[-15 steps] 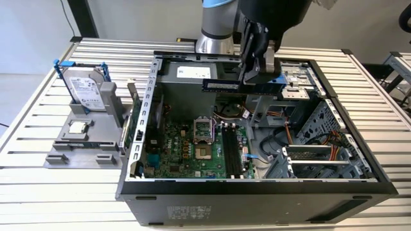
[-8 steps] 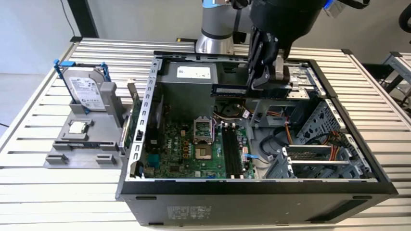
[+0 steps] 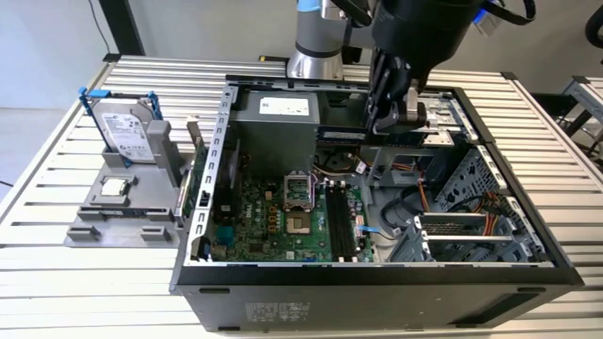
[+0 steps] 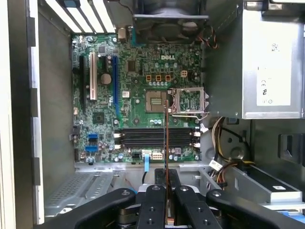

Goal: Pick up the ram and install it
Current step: 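Pick up the ram and move it above insertion slot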

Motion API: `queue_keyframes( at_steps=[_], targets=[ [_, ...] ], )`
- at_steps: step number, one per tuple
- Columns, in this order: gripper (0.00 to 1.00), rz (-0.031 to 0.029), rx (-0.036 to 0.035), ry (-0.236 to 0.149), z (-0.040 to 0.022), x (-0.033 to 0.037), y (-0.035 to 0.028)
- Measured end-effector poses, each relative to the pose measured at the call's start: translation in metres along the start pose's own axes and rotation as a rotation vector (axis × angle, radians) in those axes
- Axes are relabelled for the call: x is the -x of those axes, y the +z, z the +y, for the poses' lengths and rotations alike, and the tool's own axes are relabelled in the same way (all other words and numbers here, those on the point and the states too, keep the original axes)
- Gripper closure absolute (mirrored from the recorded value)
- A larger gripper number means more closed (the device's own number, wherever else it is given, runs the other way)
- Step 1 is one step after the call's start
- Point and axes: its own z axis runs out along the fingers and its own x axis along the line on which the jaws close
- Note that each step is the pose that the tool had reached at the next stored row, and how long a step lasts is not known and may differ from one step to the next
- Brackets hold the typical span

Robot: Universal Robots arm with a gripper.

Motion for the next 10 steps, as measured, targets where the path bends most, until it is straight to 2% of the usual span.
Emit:
queue_keyframes(
  at_steps=[4, 10],
  targets=[
    [1.00, 0.0000, 0.0000, 0.000, -0.0035, 0.0086, 0.0060],
    [1.00, -0.0001, 0.0000, 0.000, -0.0068, 0.0132, 0.0141]
  ],
)
